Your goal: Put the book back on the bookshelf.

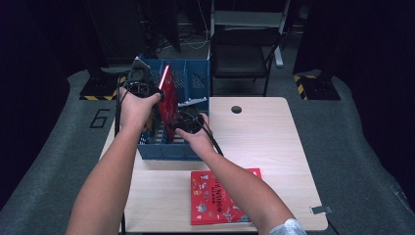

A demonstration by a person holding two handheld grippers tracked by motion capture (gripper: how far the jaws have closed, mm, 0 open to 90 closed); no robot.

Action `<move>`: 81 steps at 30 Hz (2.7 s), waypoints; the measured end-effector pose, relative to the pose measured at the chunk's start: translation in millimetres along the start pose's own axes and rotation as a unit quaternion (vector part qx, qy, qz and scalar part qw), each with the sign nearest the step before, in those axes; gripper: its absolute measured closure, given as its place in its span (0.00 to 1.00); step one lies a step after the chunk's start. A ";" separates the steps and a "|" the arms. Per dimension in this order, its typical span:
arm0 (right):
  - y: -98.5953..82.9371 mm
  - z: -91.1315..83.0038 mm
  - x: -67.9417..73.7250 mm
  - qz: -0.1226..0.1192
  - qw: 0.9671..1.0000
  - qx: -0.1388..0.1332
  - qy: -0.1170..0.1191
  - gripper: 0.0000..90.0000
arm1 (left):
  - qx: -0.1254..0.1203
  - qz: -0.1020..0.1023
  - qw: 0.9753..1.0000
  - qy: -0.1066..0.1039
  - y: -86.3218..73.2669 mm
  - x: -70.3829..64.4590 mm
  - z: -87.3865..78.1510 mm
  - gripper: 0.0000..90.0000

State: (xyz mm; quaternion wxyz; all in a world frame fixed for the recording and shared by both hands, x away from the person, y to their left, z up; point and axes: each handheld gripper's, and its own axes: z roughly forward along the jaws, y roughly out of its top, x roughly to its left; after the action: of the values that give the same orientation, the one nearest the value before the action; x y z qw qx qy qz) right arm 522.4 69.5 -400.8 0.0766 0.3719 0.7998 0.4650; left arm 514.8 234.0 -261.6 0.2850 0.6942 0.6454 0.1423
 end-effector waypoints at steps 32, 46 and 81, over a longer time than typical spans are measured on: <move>-26.4 -70.5 -3.3 0.006 1.000 -0.003 0.015 0.43 | -0.003 0.090 0.995 -0.051 -39.8 -4.5 -34.6 0.49; -44.5 -96.1 -7.2 0.011 1.000 -0.005 0.017 0.43 | -0.006 0.113 0.991 -0.074 -62.3 -7.1 -29.3 0.51; -127.5 -163.8 -25.4 -0.027 0.999 0.007 -0.041 0.45 | -0.004 0.197 0.968 -0.153 -152.5 -21.8 20.1 0.58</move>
State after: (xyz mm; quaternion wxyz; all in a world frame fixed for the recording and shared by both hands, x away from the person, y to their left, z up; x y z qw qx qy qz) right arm 396.9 -97.0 -417.5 0.1194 0.3697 0.8088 0.4415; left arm 399.2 209.1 -362.3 0.3498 0.8199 0.4442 0.0902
